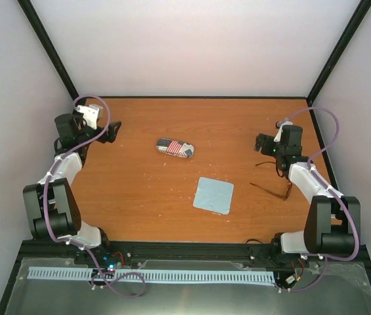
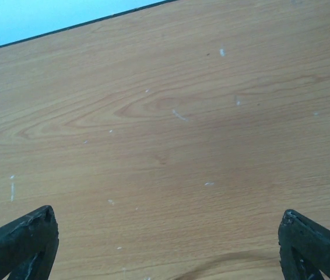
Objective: Organize the sunglasses
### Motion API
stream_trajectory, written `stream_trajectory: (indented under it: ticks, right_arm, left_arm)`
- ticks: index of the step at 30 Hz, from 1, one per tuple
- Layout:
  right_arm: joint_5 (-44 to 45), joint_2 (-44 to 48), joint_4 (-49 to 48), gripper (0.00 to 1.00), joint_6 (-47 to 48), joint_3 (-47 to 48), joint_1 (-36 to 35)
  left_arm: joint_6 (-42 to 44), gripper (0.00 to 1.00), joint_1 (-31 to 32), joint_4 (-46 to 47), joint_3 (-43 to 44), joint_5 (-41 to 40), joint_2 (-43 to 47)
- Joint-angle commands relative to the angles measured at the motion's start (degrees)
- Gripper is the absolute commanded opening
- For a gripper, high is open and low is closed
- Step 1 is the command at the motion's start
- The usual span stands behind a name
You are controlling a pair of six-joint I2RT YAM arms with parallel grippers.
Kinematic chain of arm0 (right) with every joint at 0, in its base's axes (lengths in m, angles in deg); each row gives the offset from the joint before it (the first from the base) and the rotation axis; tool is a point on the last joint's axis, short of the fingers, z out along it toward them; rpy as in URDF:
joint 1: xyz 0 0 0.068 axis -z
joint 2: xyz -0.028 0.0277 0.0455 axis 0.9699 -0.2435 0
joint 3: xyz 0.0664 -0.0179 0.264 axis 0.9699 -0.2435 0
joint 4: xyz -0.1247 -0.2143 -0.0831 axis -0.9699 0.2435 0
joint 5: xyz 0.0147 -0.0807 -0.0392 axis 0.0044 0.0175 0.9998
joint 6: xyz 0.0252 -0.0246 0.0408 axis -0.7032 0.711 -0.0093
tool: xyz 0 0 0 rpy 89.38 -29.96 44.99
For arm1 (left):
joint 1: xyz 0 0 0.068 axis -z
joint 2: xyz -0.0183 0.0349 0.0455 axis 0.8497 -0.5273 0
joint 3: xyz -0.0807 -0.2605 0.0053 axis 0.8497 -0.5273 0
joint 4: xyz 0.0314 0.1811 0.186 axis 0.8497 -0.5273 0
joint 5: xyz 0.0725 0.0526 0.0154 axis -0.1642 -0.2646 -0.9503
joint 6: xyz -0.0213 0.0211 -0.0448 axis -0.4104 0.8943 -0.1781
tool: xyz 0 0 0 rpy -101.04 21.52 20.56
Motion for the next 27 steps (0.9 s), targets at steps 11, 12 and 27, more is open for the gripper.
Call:
stream_trajectory:
  ticks: [11, 12, 27]
  right_arm:
    - [-14.09, -17.7, 4.13, 0.78, 10.2, 15.23, -10.47]
    - [-8.53, -20.03, 6.48, 0.77, 13.28, 18.11, -14.59]
    - [4.5, -42.32, 8.93, 0.91, 25.77, 39.43, -36.17]
  left_arm:
    - [11.32, 0.99, -2.94, -13.8, 4.19, 7.23, -0.44]
    - [11.31, 0.99, -3.18, -13.76, 4.52, 6.38, -1.13]
    - [10.14, 0.89, -3.76, -19.81, 13.55, 2.02, -14.56]
